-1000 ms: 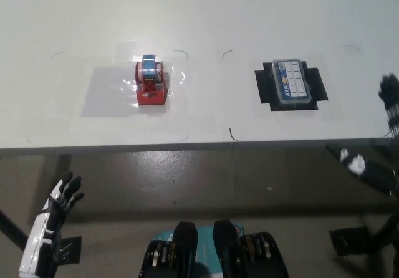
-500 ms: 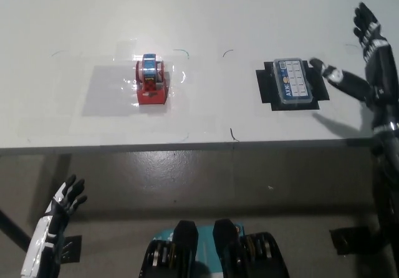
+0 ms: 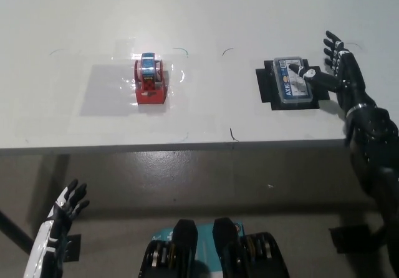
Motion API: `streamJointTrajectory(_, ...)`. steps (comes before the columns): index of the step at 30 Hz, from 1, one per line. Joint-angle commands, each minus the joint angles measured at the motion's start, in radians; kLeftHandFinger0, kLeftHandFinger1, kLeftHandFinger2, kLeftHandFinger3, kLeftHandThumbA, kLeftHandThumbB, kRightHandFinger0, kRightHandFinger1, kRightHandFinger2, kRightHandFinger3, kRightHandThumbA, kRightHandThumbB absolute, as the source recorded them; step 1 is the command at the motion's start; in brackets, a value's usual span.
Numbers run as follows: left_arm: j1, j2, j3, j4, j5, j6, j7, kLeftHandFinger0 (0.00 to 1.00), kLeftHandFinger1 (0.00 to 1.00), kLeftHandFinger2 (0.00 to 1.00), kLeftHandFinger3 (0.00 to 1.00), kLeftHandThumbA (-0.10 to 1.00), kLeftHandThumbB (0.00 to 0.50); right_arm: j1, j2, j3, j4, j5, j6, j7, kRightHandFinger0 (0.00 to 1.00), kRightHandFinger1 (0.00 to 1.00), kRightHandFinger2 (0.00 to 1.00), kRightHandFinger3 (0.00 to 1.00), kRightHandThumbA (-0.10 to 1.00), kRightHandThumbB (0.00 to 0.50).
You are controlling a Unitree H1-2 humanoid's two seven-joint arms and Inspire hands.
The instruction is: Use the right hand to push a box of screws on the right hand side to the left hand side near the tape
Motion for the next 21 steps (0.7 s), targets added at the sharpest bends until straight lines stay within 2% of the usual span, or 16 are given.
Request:
streamJointTrajectory(1,0.011,0.003,0.001,-0.049,-0.001,-0.033,-0.006,1.0,1.0,1.0,1.0,1.0,0.207,-0.129,-0.022,-0.035,0.06,0.048,-0.027,-0.018,1.0,1.0,1.0,1.0,1.0,0.227)
streamJointTrajectory(2,0.008,0.005,0.0,-0.054,-0.005,-0.035,-0.009,1.0,1.0,1.0,1.0,1.0,0.193,-0.132,-0.023,-0.05,0.071,0.062,-0.013,-0.005,1.0,1.0,1.0,1.0,1.0,0.203)
streamJointTrajectory(4,0.003,0.006,0.0,-0.052,-0.01,-0.042,-0.011,1.0,1.0,1.0,1.0,1.0,0.194,-0.133,-0.023,-0.057,0.082,0.063,-0.007,0.002,1.0,1.0,1.0,1.0,1.0,0.195)
streamJointTrajectory(7,-0.001,0.01,0.001,-0.06,-0.002,-0.031,-0.01,1.0,1.0,1.0,1.0,1.0,0.204,-0.132,-0.017,-0.059,0.096,0.06,0.01,-0.014,1.0,1.0,1.0,1.0,1.0,0.211)
streamJointTrajectory(12,-0.009,0.012,-0.001,-0.066,-0.013,-0.026,-0.015,1.0,1.0,1.0,1.0,1.0,0.181,-0.118,0.008,-0.077,0.102,0.078,0.032,-0.002,1.0,1.0,1.0,1.0,1.0,0.209)
streamJointTrajectory(13,-0.01,0.011,0.001,-0.067,-0.01,-0.024,-0.013,1.0,1.0,1.0,1.0,1.0,0.189,-0.115,0.018,-0.076,0.101,0.076,0.027,-0.004,1.0,1.0,1.0,1.0,1.0,0.198)
streamJointTrajectory(15,-0.014,0.01,0.0,-0.072,-0.017,-0.015,-0.014,1.0,1.0,1.0,1.0,1.0,0.204,-0.107,0.031,-0.066,0.101,0.066,0.018,-0.004,1.0,1.0,1.0,1.0,1.0,0.208)
streamJointTrajectory(20,-0.018,0.011,0.001,-0.076,-0.013,-0.012,-0.014,1.0,1.0,1.0,1.0,1.0,0.188,-0.088,0.051,-0.074,0.105,0.076,0.032,-0.013,1.0,1.0,1.0,1.0,1.0,0.203)
streamJointTrajectory(21,-0.017,0.013,0.003,-0.073,-0.014,-0.017,-0.014,1.0,1.0,1.0,1.0,1.0,0.182,-0.082,0.056,-0.081,0.108,0.083,0.043,-0.02,1.0,1.0,1.0,1.0,1.0,0.22)
